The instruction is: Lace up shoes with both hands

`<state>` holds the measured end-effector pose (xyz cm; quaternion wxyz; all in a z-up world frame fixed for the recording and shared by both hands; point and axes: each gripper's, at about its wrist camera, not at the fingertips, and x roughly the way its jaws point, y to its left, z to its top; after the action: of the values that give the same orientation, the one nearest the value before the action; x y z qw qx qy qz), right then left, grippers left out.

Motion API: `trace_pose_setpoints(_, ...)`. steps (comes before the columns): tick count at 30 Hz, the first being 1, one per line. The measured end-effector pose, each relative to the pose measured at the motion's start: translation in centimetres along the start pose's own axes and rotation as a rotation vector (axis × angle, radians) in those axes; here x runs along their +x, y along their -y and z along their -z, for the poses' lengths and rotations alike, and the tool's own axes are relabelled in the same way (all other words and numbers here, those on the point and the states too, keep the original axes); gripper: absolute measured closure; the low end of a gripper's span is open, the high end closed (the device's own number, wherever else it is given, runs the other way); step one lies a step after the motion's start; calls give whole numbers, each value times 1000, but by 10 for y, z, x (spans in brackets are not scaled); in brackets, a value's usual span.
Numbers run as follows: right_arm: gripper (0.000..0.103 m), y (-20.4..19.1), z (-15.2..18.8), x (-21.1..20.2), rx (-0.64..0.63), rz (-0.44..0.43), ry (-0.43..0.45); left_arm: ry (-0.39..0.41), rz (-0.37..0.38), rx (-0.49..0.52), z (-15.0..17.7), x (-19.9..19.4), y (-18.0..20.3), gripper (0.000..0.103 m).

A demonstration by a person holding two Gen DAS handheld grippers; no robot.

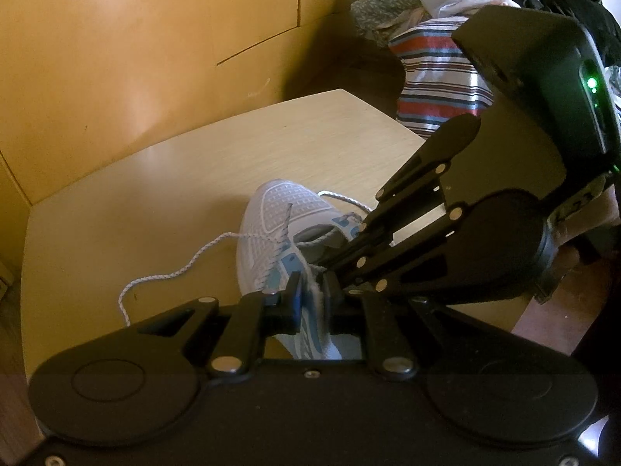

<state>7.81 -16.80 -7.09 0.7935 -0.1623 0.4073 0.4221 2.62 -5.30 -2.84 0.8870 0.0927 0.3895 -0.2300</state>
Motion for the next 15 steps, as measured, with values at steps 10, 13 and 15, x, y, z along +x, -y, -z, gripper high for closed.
trace_pose_setpoints(10,99,-3,-3,8,0,-1,9,-1,1,0,0,1,-1,95)
trace_pose_setpoints(13,99,-3,-3,5,-11,-3,13,-2,2,-2,1,1,-1,94)
trace_pose_setpoints(15,99,1,-2,12,-9,-5,15,-2,2,-1,1,1,-1,95)
